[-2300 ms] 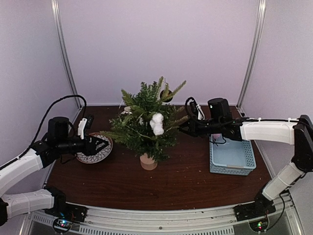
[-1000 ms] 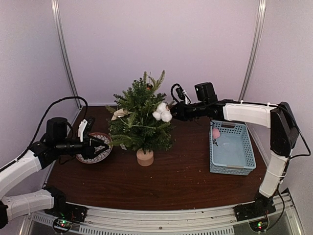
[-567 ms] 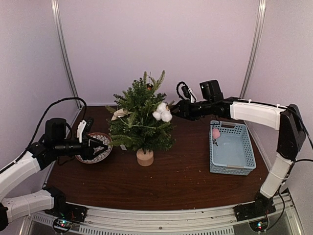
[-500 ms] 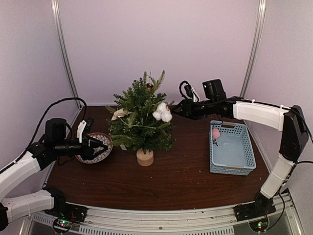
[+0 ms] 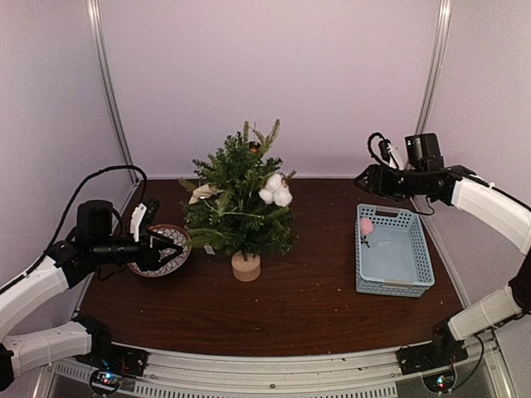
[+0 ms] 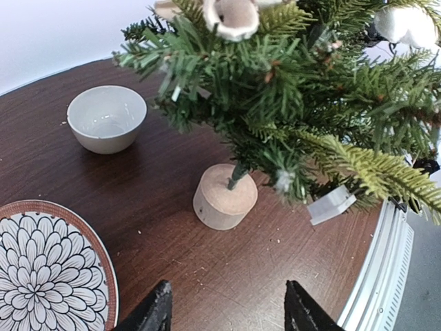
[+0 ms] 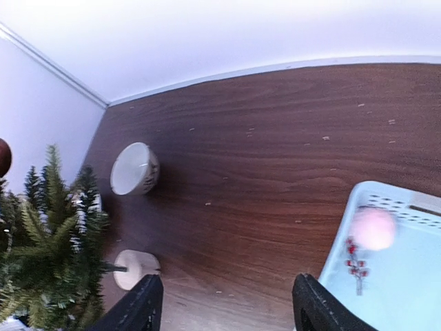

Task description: Decorate the small christmas tree

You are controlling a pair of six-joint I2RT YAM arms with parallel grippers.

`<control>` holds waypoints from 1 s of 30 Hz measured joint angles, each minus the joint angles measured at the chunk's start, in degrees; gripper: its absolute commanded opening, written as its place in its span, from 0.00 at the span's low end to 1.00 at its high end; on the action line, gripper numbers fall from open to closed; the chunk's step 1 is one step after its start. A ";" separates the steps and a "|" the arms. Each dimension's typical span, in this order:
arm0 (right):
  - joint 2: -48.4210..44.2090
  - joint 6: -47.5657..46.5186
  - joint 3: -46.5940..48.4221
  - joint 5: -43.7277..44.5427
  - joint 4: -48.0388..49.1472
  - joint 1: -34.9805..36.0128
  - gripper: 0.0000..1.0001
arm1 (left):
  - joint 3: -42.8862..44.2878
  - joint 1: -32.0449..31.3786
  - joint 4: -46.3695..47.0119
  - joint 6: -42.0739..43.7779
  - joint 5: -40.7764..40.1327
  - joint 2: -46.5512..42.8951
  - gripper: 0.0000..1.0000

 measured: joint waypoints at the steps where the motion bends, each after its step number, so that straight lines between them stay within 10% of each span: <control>1: -1.51 -0.81 -0.76 1.49 -1.05 -1.07 0.59 | 0.04 0.00 -0.02 0.00 -0.24 0.09 0.56; 30: 19.54 -13.38 -1.27 20.28 -3.34 -5.05 0.46 | 6.99 0.00 -3.54 0.92 -4.96 6.27 0.56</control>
